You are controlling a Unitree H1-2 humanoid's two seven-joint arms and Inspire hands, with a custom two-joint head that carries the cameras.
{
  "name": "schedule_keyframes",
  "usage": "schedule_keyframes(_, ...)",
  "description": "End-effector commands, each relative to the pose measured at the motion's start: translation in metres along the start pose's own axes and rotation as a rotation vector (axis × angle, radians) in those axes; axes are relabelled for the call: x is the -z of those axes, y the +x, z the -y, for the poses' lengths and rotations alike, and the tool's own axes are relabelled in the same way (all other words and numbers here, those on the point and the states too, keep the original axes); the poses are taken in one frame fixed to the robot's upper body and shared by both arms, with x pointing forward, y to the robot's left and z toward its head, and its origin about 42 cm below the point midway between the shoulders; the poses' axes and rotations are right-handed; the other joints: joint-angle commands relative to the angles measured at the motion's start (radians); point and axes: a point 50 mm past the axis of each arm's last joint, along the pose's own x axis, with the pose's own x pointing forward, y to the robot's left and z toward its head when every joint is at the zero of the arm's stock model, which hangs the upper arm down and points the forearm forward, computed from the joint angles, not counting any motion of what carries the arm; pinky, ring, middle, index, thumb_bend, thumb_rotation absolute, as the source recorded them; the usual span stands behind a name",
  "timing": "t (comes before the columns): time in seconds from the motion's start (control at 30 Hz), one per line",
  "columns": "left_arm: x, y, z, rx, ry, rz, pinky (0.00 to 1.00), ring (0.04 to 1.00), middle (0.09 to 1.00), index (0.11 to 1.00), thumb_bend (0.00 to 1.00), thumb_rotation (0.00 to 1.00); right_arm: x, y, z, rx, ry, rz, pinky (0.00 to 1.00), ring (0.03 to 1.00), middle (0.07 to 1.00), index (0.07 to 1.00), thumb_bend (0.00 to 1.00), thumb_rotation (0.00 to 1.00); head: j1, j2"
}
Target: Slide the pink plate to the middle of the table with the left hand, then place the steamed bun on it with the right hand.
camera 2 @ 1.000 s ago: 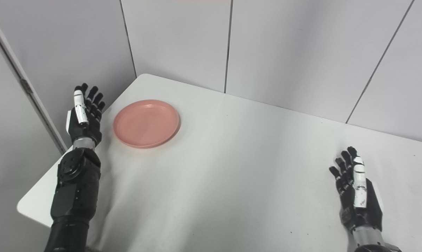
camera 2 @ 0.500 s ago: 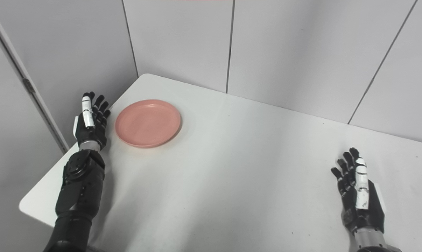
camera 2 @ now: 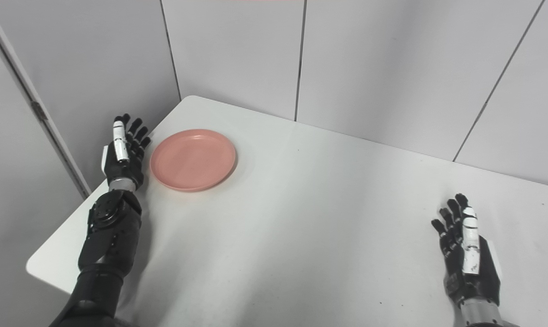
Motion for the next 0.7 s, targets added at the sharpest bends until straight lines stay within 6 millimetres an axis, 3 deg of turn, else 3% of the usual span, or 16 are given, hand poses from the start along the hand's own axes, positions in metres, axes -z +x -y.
schedule_keyframes(0.0,0.012,-0.001,0.009,0.034,-0.013,-0.054,0.93,0.912,0.913,0.926,0.42,1.00,0.007,-0.005,0.000,0.012,0.010,-0.067,1.00,1.000,1.000,1.000,0.09,1.00,-0.002,0.001)
schedule_keyframes(0.33,0.034,-0.008,0.041,0.138,-0.001,-0.143,0.89,0.897,0.901,0.917,0.43,1.00,0.008,-0.006,-0.005,0.018,0.010,-0.071,1.00,1.000,1.000,1.000,0.10,1.00,-0.034,0.004)
schedule_keyframes(0.67,0.054,-0.020,0.069,0.254,0.013,-0.222,0.93,0.912,0.908,0.912,0.43,1.00,0.011,-0.007,-0.008,0.017,0.006,-0.073,1.00,1.000,1.000,1.000,0.13,1.00,-0.062,0.010)
